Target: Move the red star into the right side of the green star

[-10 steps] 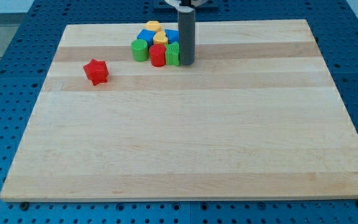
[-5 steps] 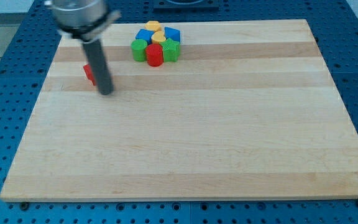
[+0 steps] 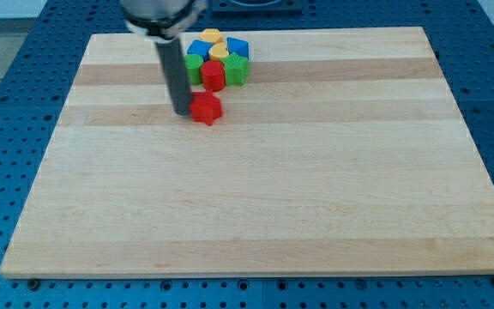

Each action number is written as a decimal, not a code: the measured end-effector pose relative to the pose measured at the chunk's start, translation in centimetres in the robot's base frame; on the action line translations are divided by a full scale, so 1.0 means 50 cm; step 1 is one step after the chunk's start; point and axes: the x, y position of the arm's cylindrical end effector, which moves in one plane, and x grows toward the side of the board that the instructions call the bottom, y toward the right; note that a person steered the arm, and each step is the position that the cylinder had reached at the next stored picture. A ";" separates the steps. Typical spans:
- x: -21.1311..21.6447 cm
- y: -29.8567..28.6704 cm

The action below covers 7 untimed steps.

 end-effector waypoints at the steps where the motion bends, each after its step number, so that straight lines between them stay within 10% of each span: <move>1: 0.000 0.091; 7: 0.006 0.230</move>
